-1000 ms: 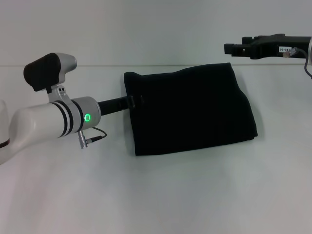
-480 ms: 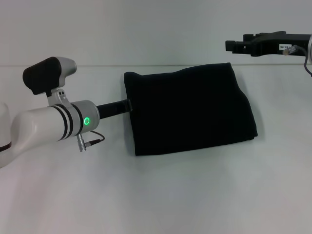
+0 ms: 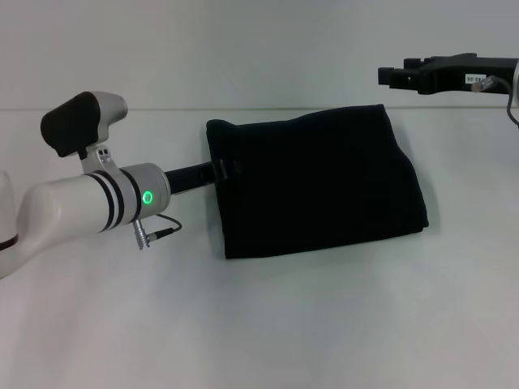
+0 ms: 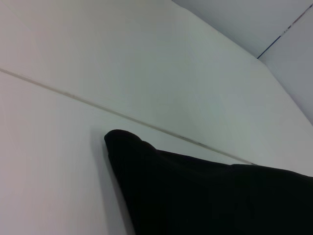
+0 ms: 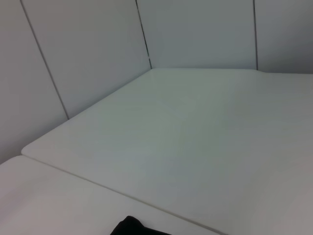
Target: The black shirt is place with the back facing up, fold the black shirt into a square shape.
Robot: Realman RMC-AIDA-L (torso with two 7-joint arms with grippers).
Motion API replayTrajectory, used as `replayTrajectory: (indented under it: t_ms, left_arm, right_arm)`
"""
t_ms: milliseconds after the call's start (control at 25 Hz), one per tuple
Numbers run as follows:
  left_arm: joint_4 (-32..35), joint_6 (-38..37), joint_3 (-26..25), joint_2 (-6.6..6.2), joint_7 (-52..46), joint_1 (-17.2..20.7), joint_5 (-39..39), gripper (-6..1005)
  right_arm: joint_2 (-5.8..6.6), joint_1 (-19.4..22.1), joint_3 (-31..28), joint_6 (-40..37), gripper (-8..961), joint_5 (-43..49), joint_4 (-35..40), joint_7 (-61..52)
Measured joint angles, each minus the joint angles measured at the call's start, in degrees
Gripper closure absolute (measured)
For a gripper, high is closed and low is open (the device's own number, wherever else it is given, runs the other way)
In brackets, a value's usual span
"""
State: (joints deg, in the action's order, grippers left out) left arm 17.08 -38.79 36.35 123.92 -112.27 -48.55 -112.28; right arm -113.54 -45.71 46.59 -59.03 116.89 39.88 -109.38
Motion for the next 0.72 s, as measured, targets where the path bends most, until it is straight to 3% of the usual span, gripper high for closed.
replayTrajectory:
  t_ms: [360,600,720]
  left_arm:
    - [-0.50,1.89,0.04,0.00,-0.04,0.21,0.03,524]
    - [-0.30,1.94,0.11,0.00,-0.49,0.10,0.00,327]
    - [-0.51,2.02,0.36,0.00,-0.75,-0.07,-0.22,287]
  right_arm:
    - [-0.08,-0.08,-0.01,0.02,358,0.00,-0.24,-0.05]
    - [-0.09,-0.09,-0.01,0.06,356,0.00,-0.16,-0.12]
    - [-0.09,-0.09,-0.01,0.06,355,0.00,-0.14,-0.13]
